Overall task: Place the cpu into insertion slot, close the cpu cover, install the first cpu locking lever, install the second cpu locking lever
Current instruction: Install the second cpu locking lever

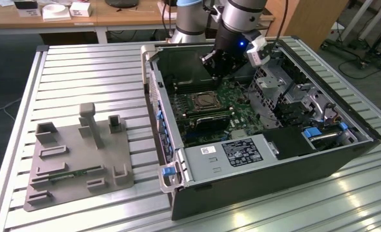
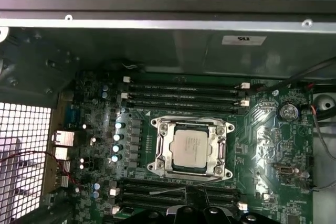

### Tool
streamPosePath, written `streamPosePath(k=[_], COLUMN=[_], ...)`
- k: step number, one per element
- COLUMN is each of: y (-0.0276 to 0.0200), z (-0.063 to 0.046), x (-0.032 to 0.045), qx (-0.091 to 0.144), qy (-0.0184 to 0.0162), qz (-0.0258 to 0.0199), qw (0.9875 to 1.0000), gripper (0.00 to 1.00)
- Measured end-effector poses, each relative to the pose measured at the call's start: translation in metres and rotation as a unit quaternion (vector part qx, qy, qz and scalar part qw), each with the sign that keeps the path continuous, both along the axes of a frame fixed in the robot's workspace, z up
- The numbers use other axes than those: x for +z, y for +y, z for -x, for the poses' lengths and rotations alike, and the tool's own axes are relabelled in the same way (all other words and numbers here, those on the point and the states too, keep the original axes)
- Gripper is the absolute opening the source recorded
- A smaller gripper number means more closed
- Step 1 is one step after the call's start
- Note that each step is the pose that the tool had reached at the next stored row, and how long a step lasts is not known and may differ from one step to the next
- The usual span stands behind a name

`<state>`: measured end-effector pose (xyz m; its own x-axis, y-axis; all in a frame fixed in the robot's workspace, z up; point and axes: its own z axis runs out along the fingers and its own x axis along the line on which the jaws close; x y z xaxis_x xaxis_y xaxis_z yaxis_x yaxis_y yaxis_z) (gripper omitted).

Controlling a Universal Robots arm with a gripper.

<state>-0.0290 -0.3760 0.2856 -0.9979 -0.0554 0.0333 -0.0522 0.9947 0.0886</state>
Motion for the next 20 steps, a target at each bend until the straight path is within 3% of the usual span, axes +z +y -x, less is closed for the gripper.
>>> streamPosePath(k=[12,20], y=[-0.0002,-0.0002], z=[0.019,0.021], x=[-0.0215,-0.0275], qx=[0.000,0.000], qy=[0.0000,0.0001], qz=[0.0000,0.0001], qw=[1.0000,1.0000], gripper=[0.10,0.10])
